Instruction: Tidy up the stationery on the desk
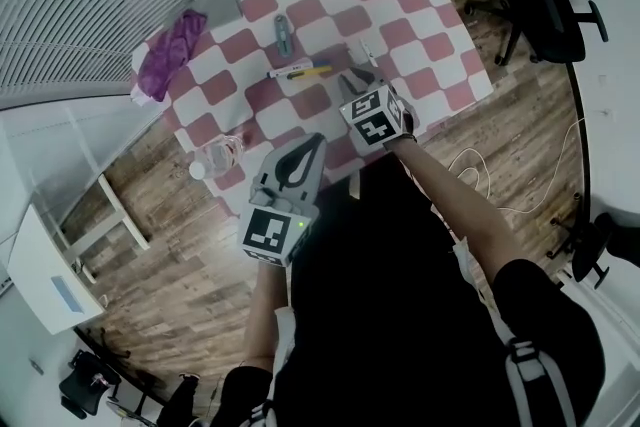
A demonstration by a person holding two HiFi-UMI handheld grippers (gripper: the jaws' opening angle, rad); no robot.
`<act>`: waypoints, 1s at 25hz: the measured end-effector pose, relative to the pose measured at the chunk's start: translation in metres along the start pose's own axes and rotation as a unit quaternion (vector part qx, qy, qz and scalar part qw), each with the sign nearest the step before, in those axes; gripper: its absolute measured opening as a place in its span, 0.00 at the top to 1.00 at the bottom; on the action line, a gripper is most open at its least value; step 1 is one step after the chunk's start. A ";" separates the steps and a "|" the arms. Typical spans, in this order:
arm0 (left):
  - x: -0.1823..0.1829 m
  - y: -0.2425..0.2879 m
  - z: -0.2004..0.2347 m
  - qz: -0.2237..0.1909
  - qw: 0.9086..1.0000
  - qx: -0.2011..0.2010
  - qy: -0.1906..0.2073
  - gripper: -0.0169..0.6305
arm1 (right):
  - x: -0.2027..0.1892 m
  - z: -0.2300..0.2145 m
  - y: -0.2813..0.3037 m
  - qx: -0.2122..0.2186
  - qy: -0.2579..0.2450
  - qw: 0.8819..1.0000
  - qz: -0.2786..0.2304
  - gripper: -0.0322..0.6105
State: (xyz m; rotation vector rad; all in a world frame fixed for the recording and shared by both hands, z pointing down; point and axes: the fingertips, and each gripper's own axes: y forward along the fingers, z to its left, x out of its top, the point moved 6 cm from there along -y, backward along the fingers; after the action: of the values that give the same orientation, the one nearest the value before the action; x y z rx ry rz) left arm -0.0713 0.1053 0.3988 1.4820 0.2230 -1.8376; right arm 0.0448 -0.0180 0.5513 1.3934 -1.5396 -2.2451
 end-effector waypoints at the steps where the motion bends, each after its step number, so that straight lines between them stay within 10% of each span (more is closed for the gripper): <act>1: 0.000 -0.002 0.001 -0.001 1.000 0.003 -0.002 0.92 | 0.007 0.003 0.004 0.005 -0.017 1.000 -0.001 0.78; 25: -0.003 -0.018 0.031 -0.010 0.999 0.036 -0.037 0.92 | 0.034 0.017 0.073 0.097 -0.161 0.977 0.097 0.75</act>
State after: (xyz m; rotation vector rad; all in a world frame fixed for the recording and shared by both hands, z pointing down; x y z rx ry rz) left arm -0.1067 0.1019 0.4060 1.4612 0.1375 -1.9310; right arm -0.0158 -0.0597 0.5884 0.8937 -1.9449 -2.3357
